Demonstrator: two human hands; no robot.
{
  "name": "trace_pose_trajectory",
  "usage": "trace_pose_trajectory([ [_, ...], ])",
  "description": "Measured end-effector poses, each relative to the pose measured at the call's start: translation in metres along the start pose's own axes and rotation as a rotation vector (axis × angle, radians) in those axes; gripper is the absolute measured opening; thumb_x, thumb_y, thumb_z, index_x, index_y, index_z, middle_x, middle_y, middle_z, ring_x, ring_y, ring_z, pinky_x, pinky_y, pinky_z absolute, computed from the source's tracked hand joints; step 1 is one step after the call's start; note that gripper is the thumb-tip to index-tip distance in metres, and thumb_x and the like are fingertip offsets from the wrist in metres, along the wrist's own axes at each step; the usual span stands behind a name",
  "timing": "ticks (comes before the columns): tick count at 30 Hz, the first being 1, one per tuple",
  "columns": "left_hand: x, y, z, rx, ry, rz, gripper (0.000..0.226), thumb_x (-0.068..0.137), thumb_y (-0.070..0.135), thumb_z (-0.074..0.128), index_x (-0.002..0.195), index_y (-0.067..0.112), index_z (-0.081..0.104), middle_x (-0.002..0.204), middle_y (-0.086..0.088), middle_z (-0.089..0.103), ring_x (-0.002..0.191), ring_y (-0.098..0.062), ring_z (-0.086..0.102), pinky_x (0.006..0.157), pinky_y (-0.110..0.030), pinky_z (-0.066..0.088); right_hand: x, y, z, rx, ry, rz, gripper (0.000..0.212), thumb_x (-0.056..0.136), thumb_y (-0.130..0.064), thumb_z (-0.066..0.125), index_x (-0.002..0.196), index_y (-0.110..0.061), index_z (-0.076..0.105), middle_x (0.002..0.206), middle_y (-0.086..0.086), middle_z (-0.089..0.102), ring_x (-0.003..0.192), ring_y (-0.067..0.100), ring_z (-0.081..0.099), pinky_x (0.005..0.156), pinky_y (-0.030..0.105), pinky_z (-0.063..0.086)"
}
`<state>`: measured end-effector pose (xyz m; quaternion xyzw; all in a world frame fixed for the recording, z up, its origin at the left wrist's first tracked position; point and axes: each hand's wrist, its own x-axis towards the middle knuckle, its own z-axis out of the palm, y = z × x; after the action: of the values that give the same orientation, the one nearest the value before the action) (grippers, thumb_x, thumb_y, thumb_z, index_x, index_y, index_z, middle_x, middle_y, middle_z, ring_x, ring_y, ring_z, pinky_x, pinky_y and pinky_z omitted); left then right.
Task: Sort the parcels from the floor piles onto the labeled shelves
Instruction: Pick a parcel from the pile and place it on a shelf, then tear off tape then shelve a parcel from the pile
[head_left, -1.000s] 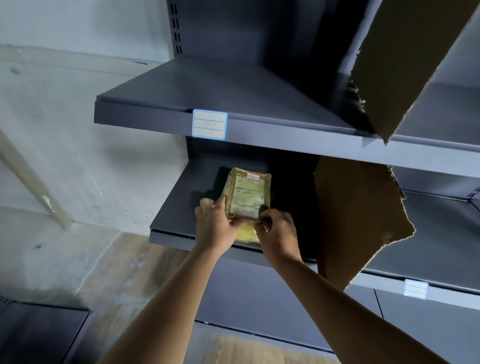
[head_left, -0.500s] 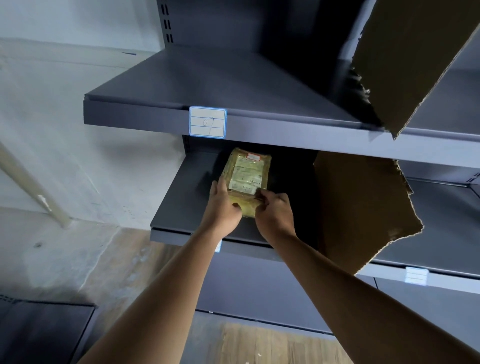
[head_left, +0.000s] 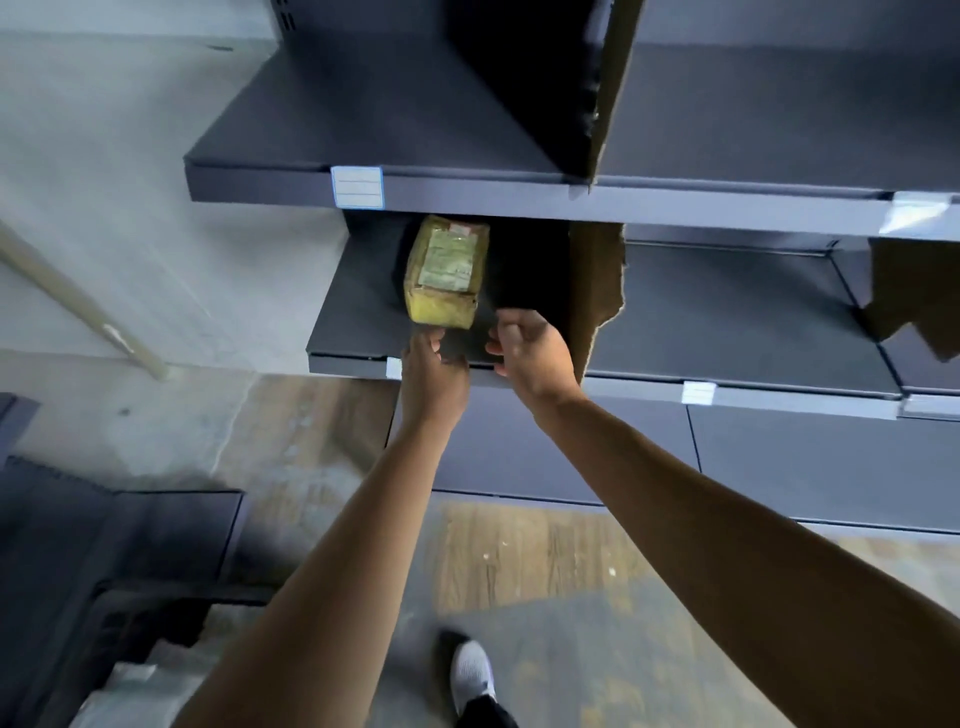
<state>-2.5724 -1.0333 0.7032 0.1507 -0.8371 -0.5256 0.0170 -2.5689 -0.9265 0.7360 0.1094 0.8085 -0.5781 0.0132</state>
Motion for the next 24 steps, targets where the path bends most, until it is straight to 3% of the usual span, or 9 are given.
trace_pose_trajectory([
  [3, -0.053, 0.033, 0.010, -0.120, 0.031, -0.023, 0.035, 0.094, 0.002, 0.048, 0.129, 0.004, 0.051, 0.122, -0.006, 0.055, 0.107, -0.017, 0.053, 0.075, -0.014, 0.035, -0.034, -0.009, -0.041, 0.110, -0.006, -0.040, 0.020, 0.100, -0.013, 0.042, 0.101, -0.013, 0.062, 0.096, 0.009, 0.067, 0.086, 0.022, 0.069, 0.087, 0.047, 0.055],
  [5, -0.089, 0.056, 0.024, -0.178, 0.049, -0.017, 0.034, 0.095, 0.001, 0.047, 0.128, 0.006, 0.052, 0.118, -0.005, 0.055, 0.101, -0.015, 0.052, 0.073, -0.015, 0.036, -0.055, -0.010, -0.079, 0.152, -0.002, -0.062, 0.020, 0.101, -0.015, 0.043, 0.109, -0.014, 0.061, 0.101, 0.005, 0.066, 0.080, 0.012, 0.067, 0.084, 0.039, 0.054],
  [9, -0.159, 0.106, 0.071, -0.206, -0.001, 0.062, 0.022, 0.092, -0.002, 0.047, 0.101, 0.015, 0.058, 0.097, -0.002, 0.056, 0.094, -0.020, 0.054, 0.072, -0.021, 0.041, -0.092, 0.001, -0.178, 0.149, 0.066, -0.099, 0.019, 0.101, -0.017, 0.043, 0.092, -0.022, 0.059, 0.085, -0.003, 0.065, 0.088, 0.023, 0.068, 0.085, 0.044, 0.053],
  [13, -0.230, 0.156, 0.135, -0.154, -0.052, 0.099, 0.033, 0.090, 0.001, 0.049, 0.121, 0.007, 0.055, 0.118, -0.009, 0.061, 0.105, -0.023, 0.058, 0.088, -0.028, 0.042, -0.135, 0.024, -0.285, 0.128, 0.145, -0.095, 0.014, 0.101, -0.020, 0.043, 0.100, -0.020, 0.058, 0.085, -0.007, 0.063, 0.094, 0.022, 0.066, 0.085, 0.042, 0.053],
  [19, -0.334, 0.231, 0.249, -0.148, -0.202, 0.212, 0.031, 0.088, 0.002, 0.049, 0.118, 0.009, 0.056, 0.114, -0.011, 0.063, 0.102, -0.034, 0.062, 0.091, -0.045, 0.052, -0.197, 0.064, -0.438, 0.129, 0.300, -0.076, 0.015, 0.101, -0.023, 0.042, 0.105, -0.022, 0.057, 0.098, 0.004, 0.067, 0.099, 0.028, 0.065, 0.084, 0.043, 0.053],
  [21, -0.366, 0.253, 0.288, -0.161, -0.269, 0.234, 0.031, 0.090, 0.002, 0.049, 0.119, 0.010, 0.056, 0.114, -0.009, 0.063, 0.099, -0.029, 0.062, 0.088, -0.039, 0.051, -0.216, 0.079, -0.484, 0.145, 0.365, -0.051, 0.017, 0.102, -0.025, 0.042, 0.104, -0.020, 0.058, 0.100, 0.008, 0.069, 0.100, 0.029, 0.065, 0.085, 0.045, 0.053],
  [24, -0.413, 0.282, 0.348, -0.178, -0.393, 0.263, 0.031, 0.093, 0.004, 0.046, 0.121, 0.013, 0.054, 0.115, -0.005, 0.060, 0.101, -0.022, 0.059, 0.089, -0.035, 0.050, -0.238, 0.106, -0.553, 0.162, 0.473, -0.021, 0.017, 0.101, -0.027, 0.041, 0.101, -0.024, 0.058, 0.098, 0.001, 0.068, 0.098, 0.025, 0.064, 0.089, 0.047, 0.051],
])
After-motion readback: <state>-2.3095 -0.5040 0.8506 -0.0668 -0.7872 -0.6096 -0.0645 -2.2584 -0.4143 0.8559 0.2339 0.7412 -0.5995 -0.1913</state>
